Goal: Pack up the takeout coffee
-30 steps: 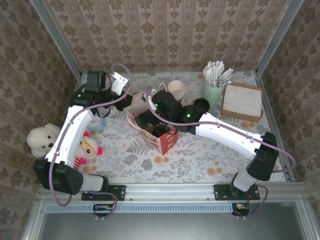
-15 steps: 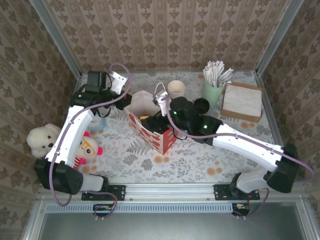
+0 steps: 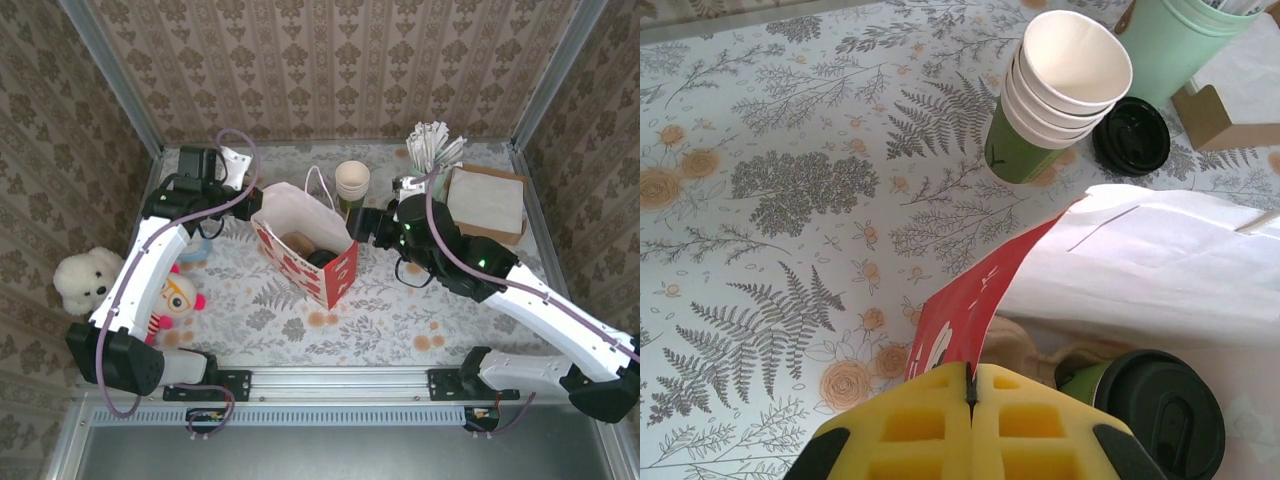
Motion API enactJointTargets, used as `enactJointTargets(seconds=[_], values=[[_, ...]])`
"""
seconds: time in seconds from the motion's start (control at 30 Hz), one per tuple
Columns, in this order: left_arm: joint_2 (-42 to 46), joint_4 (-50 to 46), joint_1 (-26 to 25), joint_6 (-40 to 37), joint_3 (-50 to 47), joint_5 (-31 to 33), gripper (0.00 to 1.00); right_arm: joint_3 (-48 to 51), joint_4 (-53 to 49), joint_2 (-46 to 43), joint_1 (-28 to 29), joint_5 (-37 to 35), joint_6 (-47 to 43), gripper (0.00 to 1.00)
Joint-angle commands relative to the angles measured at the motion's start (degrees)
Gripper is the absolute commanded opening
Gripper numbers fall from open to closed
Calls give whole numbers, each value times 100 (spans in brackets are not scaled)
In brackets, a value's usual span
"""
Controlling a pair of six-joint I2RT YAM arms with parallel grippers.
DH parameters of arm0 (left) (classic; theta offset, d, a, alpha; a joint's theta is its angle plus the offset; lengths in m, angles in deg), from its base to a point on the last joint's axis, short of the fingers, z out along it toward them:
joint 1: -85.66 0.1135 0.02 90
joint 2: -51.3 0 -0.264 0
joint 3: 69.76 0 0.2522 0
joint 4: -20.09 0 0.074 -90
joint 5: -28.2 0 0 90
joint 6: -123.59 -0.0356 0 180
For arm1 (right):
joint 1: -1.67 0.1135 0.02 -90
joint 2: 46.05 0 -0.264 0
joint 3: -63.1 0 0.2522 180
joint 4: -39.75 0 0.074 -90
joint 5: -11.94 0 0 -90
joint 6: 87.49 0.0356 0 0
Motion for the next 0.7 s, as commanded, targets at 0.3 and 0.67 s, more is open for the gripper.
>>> enactJointTargets(seconds=[0.3,0.67], values=[[262,-196,-162,76,110,329,0,-1366,-1689,1571,10,1180,312,33],[501,-201,-384,747,-101,810,0,-2102,-1976,2293,-623,1657,-877,7]])
